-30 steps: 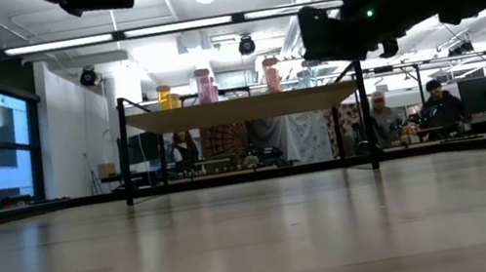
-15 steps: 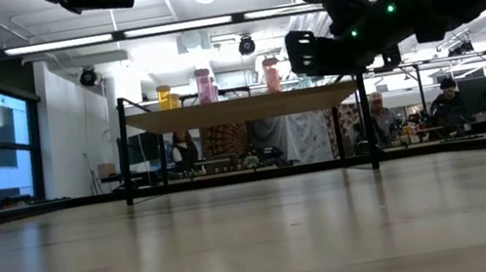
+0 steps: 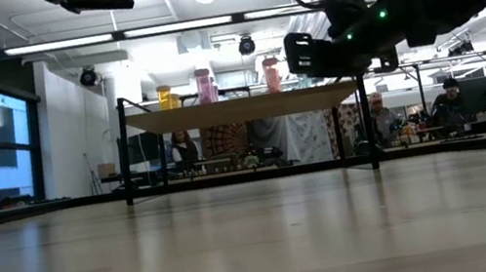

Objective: Pick and place medicine bottles onto shelf by color
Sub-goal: Put the blue pill bottle on the shelf aligned with other blue pill bottles

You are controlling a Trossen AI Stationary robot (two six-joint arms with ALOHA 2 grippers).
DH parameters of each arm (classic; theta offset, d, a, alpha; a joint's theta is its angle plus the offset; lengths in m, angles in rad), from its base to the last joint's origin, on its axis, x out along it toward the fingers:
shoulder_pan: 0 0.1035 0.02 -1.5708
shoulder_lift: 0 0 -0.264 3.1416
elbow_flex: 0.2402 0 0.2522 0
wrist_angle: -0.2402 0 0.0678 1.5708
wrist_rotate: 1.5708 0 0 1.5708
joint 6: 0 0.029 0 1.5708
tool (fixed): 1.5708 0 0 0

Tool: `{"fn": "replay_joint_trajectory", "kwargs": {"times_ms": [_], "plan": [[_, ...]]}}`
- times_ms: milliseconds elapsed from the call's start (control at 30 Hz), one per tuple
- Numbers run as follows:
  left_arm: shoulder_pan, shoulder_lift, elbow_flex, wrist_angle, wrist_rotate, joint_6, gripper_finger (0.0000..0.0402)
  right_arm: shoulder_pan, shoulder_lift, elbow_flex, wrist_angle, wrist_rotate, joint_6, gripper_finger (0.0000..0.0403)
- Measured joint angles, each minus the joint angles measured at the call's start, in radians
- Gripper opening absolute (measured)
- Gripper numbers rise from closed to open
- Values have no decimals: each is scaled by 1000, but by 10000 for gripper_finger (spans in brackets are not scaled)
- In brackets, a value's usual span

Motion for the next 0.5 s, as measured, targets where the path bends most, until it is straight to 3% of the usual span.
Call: {"fn": "replay_joint_trajectory", "kwargs": {"times_ms": [500], "plan": [[0, 0, 0, 12, 0, 0, 200, -46, -1, 0, -48, -72, 20, 89]]}}
